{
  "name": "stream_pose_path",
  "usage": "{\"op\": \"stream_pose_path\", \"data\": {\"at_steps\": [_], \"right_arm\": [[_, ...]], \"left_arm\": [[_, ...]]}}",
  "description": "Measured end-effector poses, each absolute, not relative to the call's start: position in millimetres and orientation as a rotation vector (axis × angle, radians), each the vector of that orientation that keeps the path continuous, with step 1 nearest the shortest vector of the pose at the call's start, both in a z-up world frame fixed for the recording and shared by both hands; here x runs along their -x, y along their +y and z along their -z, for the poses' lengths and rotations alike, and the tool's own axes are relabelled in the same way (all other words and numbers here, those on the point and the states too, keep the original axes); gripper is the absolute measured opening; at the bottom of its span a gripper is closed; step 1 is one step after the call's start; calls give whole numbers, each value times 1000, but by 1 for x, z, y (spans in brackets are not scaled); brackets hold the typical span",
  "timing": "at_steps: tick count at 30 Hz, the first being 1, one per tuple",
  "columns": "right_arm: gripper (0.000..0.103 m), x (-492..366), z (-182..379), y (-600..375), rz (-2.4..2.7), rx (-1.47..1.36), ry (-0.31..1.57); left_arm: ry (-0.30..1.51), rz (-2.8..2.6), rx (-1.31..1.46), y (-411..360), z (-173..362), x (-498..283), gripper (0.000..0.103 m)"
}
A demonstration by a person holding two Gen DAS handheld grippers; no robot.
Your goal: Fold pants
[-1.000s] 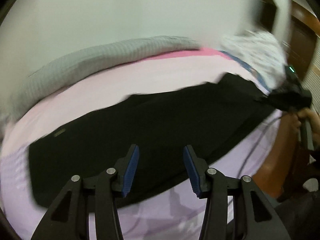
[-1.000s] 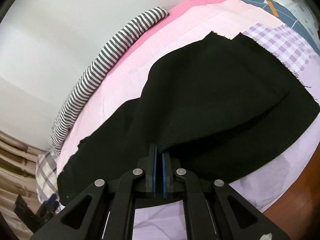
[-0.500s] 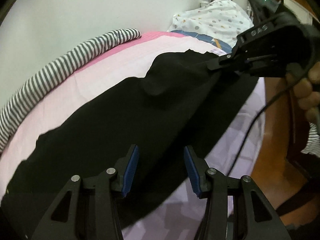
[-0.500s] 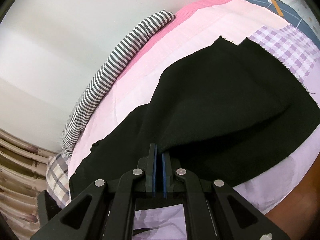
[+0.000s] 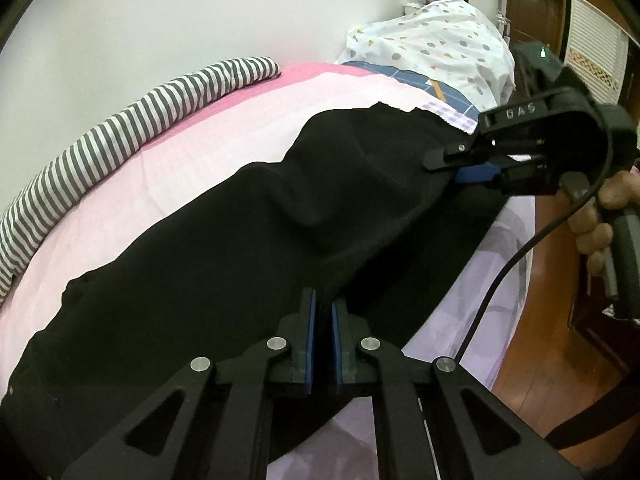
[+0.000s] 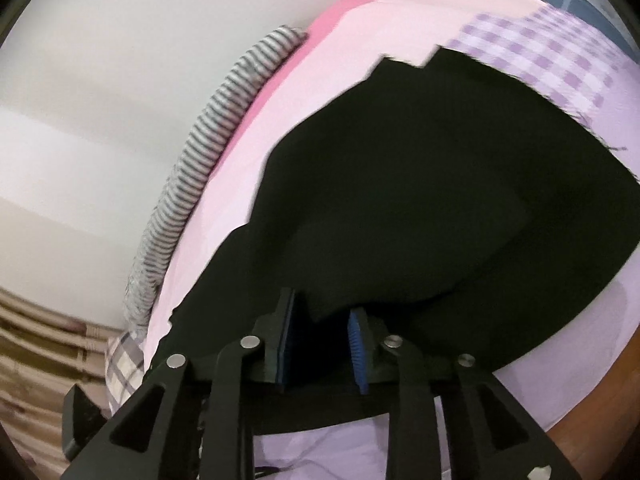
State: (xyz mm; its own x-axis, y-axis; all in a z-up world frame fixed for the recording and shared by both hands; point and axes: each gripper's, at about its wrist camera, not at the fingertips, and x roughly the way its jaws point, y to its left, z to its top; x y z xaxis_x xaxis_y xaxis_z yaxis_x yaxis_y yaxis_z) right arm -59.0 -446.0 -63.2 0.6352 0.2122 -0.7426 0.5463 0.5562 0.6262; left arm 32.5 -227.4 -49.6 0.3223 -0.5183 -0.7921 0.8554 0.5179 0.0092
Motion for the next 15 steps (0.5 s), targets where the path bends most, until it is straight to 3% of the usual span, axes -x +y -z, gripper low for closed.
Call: {"op": "stream_pose_path", "data": {"at_steps": [8,11,15], "right_arm": [[30,84,64,-448,233,-1036,916],[36,88,69,-447,231,-1063,919],[35,90,76,-461,251,-1115,869]], "left_arm": [[835,924,-428,-223,40,-39,7],[836,923,-403,-222,35,-43,7],[835,920,-404,-221,32,-43,7]]}}
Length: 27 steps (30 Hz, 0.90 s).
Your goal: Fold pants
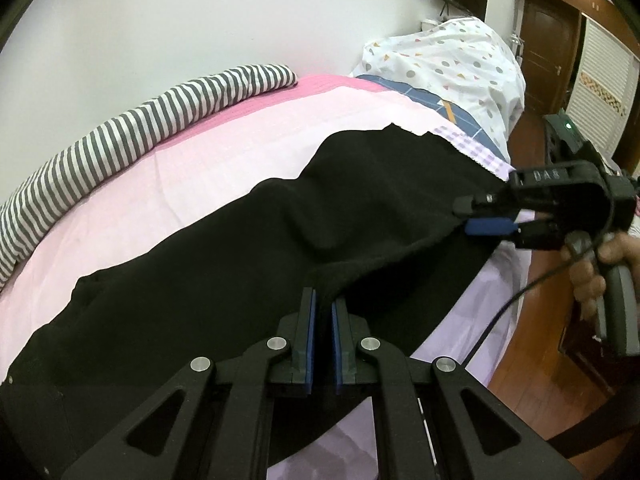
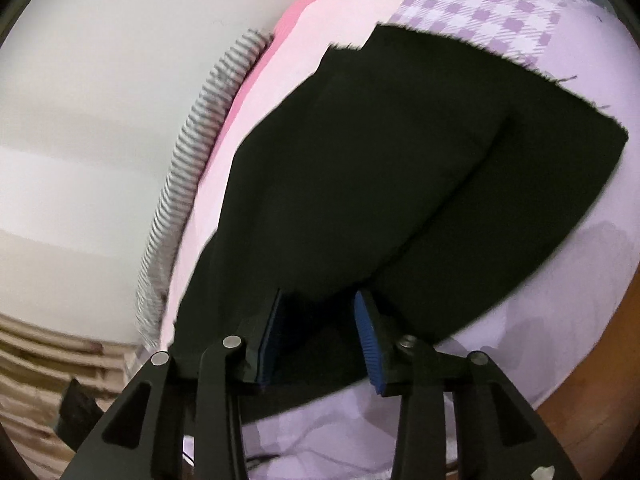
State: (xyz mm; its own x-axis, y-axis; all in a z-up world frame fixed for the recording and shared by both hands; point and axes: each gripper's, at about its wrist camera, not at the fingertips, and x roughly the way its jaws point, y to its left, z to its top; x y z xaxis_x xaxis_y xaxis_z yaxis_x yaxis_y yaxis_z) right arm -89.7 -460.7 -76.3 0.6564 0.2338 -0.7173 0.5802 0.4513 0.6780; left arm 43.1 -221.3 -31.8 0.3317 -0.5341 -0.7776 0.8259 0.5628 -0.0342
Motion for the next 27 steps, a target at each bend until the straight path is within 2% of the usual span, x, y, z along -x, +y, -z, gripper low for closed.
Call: {"op": "stream_pose_path", "data": {"at_steps": [6,10,14,18,27], "right_arm": [[31,99,72,-503,359,-1118,797],[22,107,70,-526,407,-1110,784],[18,116,65,-545,441,-1099,776],[6,121,63,-556,446,-1085,796],[4,128,19,-543,468,-929,757]], "left_arm": [[843,919,-417,-222,34,-40,7],[849,919,-435,-224,37,-40,7],[853,919,-447,-226,40,-39,7],[864,919,-455,-228,46,-38,7],[857,929,-476,-231,48,-38,7]]}}
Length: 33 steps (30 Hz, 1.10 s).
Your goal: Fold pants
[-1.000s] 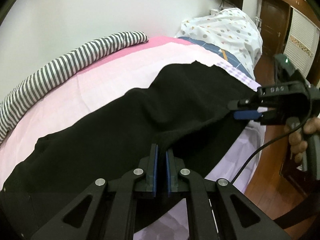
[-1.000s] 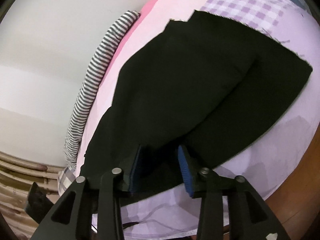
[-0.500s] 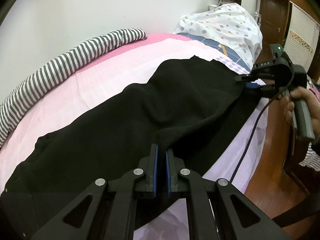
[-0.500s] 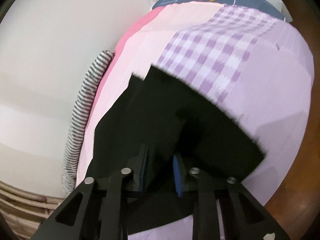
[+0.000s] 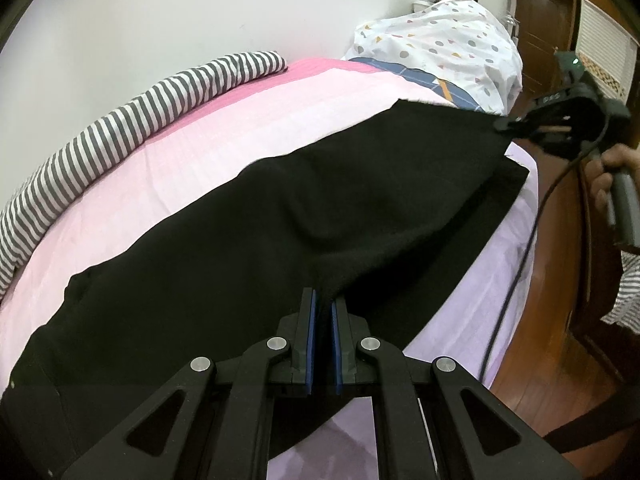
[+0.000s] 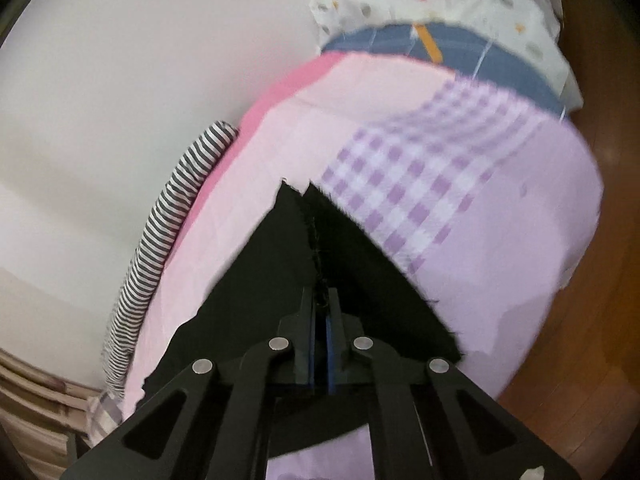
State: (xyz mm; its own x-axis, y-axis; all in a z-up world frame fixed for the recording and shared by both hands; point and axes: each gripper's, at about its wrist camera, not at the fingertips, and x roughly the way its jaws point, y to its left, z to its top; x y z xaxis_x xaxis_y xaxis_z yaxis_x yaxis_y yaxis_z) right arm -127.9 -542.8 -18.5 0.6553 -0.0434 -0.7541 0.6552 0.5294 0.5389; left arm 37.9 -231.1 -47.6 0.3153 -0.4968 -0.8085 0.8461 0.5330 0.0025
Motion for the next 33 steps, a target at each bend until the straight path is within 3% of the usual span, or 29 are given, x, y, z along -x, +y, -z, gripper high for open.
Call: {"op": "stream_pose_path", "data": {"at_steps": [19,23,27,30,33], "right_arm": [[3,162,37,-532,579,-884,830],[9,163,37,-534,619,-841,845],[15,174,33,-546,656,-863,837],[20,178,23,-549,674,-864,815],[20,169,6,-545,660,-815,807]], "left_arm": [[874,1015,-576,-231,69,-16,8],[904,1006,-574,-233,75,-17,10],[957,1022,-501,-229,71,-26,24],[973,1011,-441,-223,66,-33,46],[952,1019,-335,-207,50,-42,47]]}}
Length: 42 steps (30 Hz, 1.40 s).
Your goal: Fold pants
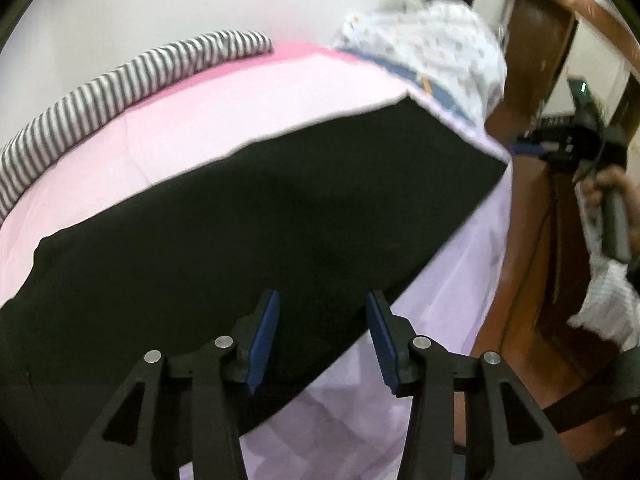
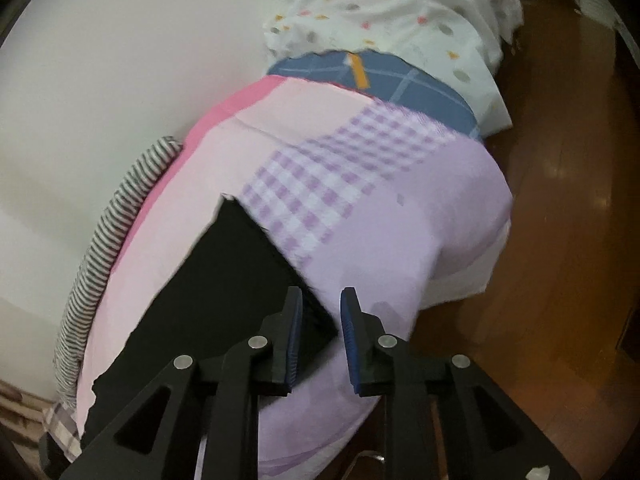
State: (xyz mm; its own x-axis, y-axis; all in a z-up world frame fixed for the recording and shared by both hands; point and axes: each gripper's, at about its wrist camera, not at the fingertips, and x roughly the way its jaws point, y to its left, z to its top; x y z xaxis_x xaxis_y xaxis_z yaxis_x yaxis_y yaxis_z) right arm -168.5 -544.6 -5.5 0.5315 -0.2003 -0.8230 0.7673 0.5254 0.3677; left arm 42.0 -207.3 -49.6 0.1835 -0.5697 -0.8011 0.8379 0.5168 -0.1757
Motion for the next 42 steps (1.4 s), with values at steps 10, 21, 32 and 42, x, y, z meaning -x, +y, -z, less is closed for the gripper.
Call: {"op": "stream_pose_path", "data": {"at_steps": [10,21,32,42], "right_arm": [[24,27,-25,-444,204,-566,938],[25,-142,15,-263,-313,-376,1131],[32,-214,75,-164,-475,-218,1300],[8,-231,77,-149,-550,-244,1284]], "left_arm": [[923,657,-90,-94,26,-126,50],[913,243,-47,47,38,-180,50],[939,215,-34,84,61,-181,50],[938,241,-7,92,55,-184,50]]}}
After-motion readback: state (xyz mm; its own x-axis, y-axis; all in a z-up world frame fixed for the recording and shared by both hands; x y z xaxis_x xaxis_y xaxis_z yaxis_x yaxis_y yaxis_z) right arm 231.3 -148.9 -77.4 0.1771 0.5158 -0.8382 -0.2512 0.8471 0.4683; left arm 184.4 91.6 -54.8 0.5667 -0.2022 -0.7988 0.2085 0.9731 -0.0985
